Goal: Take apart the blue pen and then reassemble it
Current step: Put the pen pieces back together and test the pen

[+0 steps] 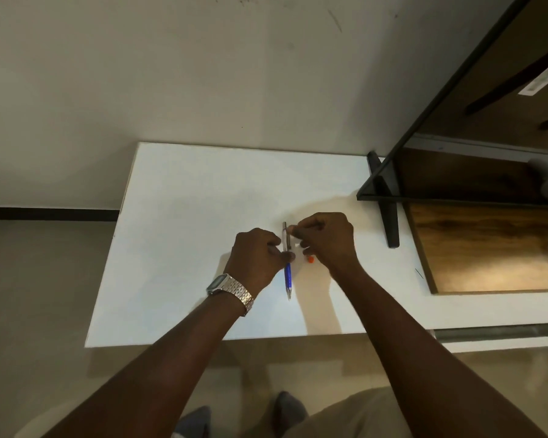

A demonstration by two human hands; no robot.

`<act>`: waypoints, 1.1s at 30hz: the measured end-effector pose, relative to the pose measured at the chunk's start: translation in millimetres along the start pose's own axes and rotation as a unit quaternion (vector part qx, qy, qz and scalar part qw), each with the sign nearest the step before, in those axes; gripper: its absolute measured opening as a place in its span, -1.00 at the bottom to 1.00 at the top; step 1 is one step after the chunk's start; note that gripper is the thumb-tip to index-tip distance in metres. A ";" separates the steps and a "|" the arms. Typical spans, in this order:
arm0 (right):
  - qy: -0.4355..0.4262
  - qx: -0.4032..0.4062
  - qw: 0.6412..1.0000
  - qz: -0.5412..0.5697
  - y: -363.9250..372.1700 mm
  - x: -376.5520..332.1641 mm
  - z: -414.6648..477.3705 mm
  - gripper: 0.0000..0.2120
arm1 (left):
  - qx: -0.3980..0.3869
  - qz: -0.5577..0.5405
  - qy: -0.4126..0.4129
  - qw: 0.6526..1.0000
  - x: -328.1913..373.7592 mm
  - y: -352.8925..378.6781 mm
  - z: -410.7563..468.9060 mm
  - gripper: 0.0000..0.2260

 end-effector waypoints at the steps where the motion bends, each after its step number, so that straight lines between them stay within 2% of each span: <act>1: -0.005 0.005 1.000 -0.006 -7.9 -2.6 0.9 -0.83 | 0.015 -0.020 -0.006 1.000 -1.5 -9.0 2.0 -0.71; 4: -0.029 -0.014 0.993 -0.118 -20.5 -5.9 1.9 -0.89 | 0.030 -0.020 -0.027 0.999 -11.2 -30.8 5.7 -0.75; 8: -0.046 -0.063 0.952 -0.297 -10.0 2.2 -5.3 -0.83 | -0.022 0.076 -0.055 0.995 -31.4 -33.8 0.8 -0.72; 13: -0.040 -0.053 0.935 -0.348 -0.7 5.1 -4.2 -0.82 | -0.076 0.145 -0.069 0.984 -41.8 -22.2 -6.3 -0.59; 17: -0.053 -0.049 0.931 -0.358 2.6 1.3 -6.5 -0.85 | -0.062 0.146 -0.075 0.985 -42.5 -22.9 -6.5 -0.68; 19: -0.059 -0.047 0.938 -0.337 0.3 -3.6 -9.2 -0.89 | -0.052 0.135 -0.077 0.986 -42.9 -24.5 -5.9 -0.70; 20: -0.058 -0.049 0.953 -0.292 -2.1 -7.0 -10.6 -0.91 | -0.051 0.125 -0.077 0.988 -42.9 -24.4 -5.3 -0.69; 22: -0.033 -0.064 0.990 -0.125 -4.7 -13.0 -15.0 -0.92 | -0.046 0.094 -0.079 0.991 -42.1 -24.1 -3.6 -0.68; 24: -0.022 -0.076 0.997 0.006 -2.6 -21.2 -18.5 -0.85 | -0.037 0.064 -0.065 0.995 -35.7 -24.6 -1.4 -0.70; 28: -0.057 -0.092 0.993 0.049 11.4 -41.0 -23.8 -0.81 | -0.007 0.010 -0.023 1.000 -15.1 -28.4 -2.8 -0.84; 33: -0.089 -0.097 0.991 0.014 17.6 -47.0 -23.4 -0.84 | 0.016 0.007 0.018 1.000 -0.8 -30.6 -7.6 -0.83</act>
Point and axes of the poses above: each hand's wrist, its own z-axis towards the middle knuckle, its own y-axis out of the palm, x = y × z, the point moved 9 cm from there along z, towards the middle knuckle, and after that the axes turned 6 degrees about y, right-handed, at the moved point
